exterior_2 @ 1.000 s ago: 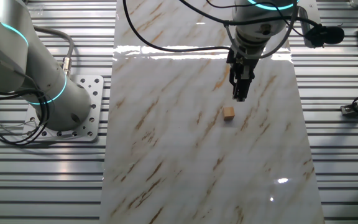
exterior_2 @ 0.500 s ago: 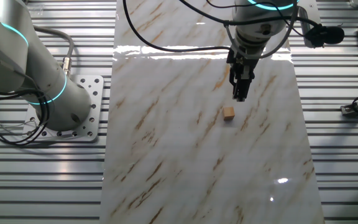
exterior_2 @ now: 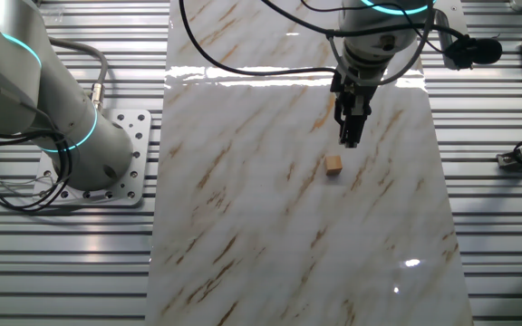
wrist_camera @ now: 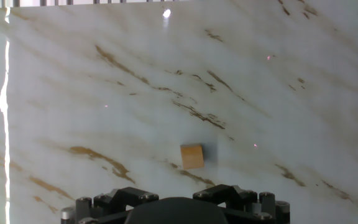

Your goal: Use the gripper to push the small block from left to right

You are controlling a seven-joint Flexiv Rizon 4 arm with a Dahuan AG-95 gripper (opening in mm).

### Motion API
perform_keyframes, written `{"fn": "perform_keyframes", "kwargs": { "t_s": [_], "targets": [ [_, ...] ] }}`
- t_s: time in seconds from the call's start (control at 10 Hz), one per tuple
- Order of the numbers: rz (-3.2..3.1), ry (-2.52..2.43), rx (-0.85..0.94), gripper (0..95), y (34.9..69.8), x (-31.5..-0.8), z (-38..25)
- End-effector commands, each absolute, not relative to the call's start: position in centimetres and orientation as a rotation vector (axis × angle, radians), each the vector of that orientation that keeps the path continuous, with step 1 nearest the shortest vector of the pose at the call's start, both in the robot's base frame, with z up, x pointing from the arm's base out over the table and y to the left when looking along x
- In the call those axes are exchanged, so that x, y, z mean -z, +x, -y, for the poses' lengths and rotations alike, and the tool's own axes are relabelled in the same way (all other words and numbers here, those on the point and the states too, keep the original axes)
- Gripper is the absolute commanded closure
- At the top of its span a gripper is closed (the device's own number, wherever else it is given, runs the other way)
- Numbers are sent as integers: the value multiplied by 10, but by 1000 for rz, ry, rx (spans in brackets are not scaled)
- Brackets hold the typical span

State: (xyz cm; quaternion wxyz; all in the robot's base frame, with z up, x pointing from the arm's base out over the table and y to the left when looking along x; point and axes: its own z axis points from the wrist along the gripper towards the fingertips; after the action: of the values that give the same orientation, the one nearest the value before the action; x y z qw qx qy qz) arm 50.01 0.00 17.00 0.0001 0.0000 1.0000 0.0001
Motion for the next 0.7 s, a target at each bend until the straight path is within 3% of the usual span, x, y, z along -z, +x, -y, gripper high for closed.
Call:
{"fn": "perform_keyframes", "kwargs": {
  "t_s": [0.1, 0.7],
  "targets": [
    [-3181, 2, -33, 950, 500, -170, 0],
    [-3179, 34, -54, 950, 500, -170, 0]
  ]
}}
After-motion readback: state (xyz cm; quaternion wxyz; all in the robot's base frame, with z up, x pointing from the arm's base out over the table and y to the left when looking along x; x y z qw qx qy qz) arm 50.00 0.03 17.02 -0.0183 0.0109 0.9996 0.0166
